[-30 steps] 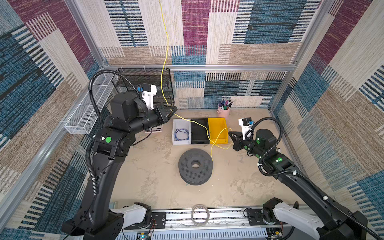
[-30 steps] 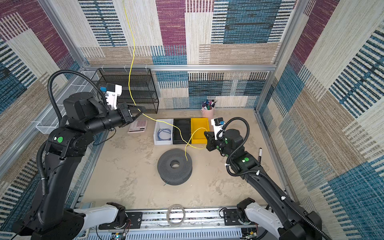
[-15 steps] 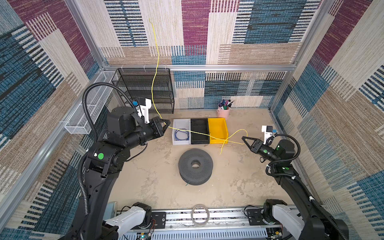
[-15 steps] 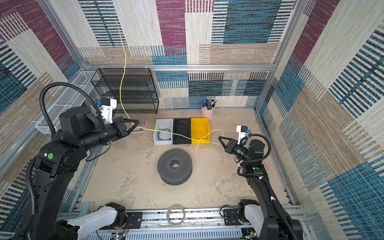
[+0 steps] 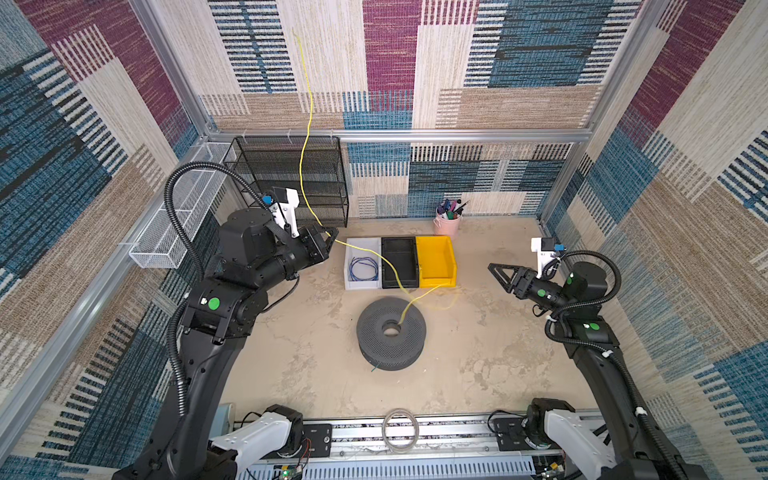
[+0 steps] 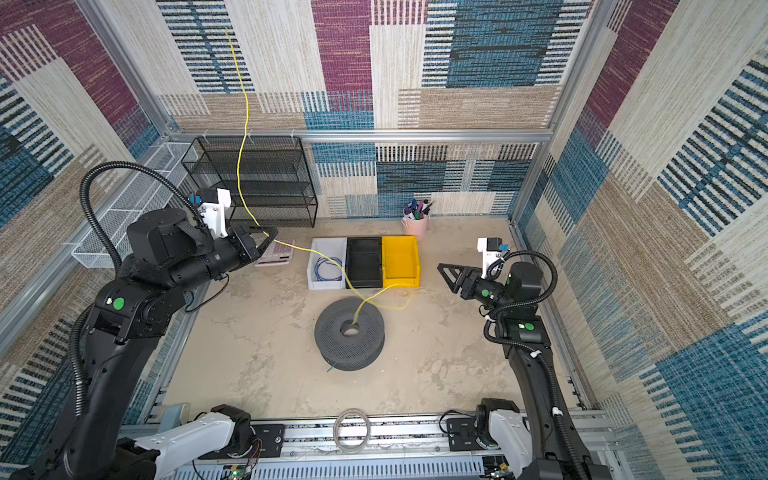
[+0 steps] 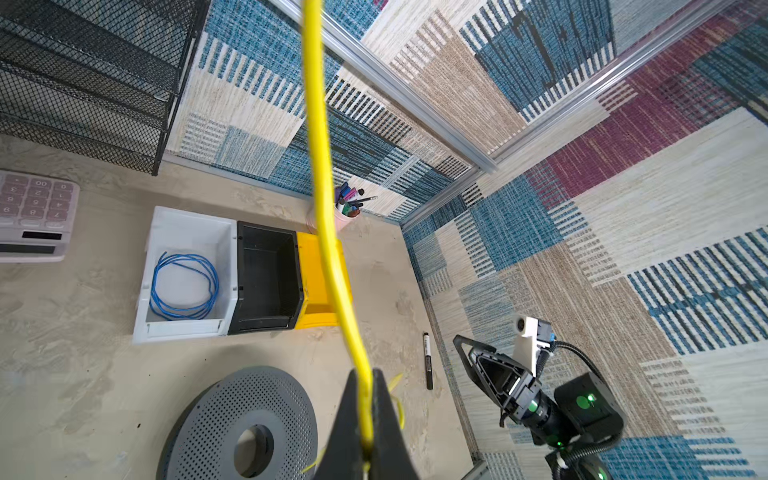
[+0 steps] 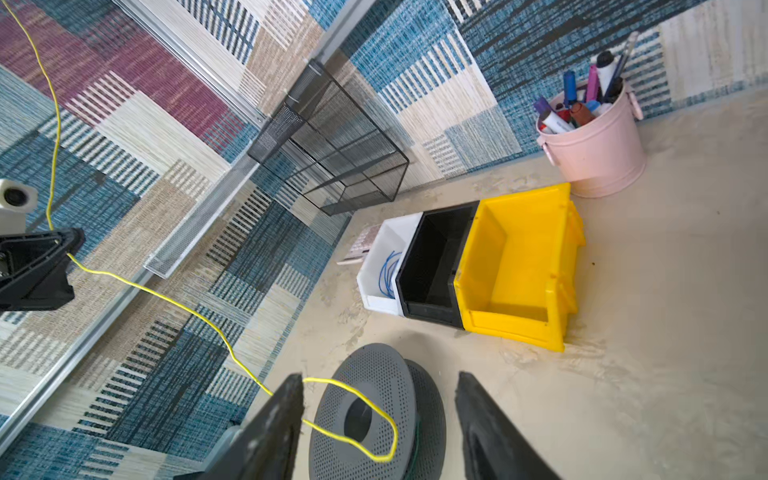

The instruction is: Wrap the cables

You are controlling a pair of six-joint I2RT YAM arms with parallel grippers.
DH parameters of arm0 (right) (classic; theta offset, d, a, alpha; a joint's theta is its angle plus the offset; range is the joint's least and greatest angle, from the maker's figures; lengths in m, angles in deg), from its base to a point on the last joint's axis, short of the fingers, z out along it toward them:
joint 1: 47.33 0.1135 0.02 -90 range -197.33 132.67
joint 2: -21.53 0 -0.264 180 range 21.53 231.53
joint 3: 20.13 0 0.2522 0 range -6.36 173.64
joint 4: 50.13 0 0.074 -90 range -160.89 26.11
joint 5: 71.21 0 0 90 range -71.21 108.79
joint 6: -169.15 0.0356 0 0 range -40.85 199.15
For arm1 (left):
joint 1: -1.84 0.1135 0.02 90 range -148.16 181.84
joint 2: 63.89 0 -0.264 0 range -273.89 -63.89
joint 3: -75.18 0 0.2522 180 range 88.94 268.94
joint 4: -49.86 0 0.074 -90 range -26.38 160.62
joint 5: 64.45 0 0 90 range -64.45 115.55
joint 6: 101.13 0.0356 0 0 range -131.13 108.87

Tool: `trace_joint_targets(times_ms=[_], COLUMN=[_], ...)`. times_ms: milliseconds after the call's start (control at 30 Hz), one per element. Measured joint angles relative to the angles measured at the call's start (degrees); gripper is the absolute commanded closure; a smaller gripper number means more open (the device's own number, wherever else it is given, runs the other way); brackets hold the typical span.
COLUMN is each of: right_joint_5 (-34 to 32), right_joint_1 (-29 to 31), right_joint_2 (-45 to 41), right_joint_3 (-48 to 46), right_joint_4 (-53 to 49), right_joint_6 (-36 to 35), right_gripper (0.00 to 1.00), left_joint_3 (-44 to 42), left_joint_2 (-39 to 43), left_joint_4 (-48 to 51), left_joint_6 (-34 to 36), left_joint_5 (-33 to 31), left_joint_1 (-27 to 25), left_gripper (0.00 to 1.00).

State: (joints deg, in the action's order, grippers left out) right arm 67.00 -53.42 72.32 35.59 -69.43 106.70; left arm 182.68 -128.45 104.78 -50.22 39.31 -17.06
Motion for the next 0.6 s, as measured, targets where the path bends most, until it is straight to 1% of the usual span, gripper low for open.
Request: trace_joint_targets(times_ms=[67, 100, 200, 267, 333, 433, 500, 600], right_joint_5=[-2.19, -2.89, -2.51, -2.03, -2.34, -3.13, -3.8, -6.43], right_joint_1=[0.02, 0.02, 0.24, 2.32, 6.78, 16.72, 22.23, 26.47], right_joint_2=[-1.33, -1.79, -1.95, -1.2, 0.04, 1.68, 2.99, 4.5], right_joint_3=[0.42, 0.42, 0.42, 0.96, 2.67, 5.49, 7.54, 10.03], right_joint_4=[-3.58, -4.9, -6.54, -7.37, -8.55, -8.85, -8.92, -8.81], right_joint_6=[-2.75, -3.87, -4.44, -4.5, -5.27, -6.95, -8.13, -8.26], right_gripper=[0.34, 0.35, 0.36, 0.36, 0.35, 0.35, 0.36, 0.35], left_joint_3=[0.02, 0.17, 1.18, 1.7, 2.01, 2.51, 3.23, 3.72], left_joint_2=[-0.11, -0.04, -0.04, -0.2, -0.57, -1.73, -2.64, -3.28], left_joint_4=[-0.33, -0.48, -0.9, -1.4, -1.46, -1.4, -1.05, -1.03], left_joint_6=[-0.68, -1.05, -1.51, -1.9, -2.54, -3.1, -3.65, -4.28], left_joint_5=[-0.17, -0.44, -1.33, -1.33, -1.33, -1.44, -1.53, -2.23], left_joint_1=[-0.04, -0.04, -0.13, -0.2, -0.42, -0.66, -0.87, -1.9], left_gripper=[1.0, 1.0, 1.0, 1.0, 1.0, 1.0, 1.0, 1.0])
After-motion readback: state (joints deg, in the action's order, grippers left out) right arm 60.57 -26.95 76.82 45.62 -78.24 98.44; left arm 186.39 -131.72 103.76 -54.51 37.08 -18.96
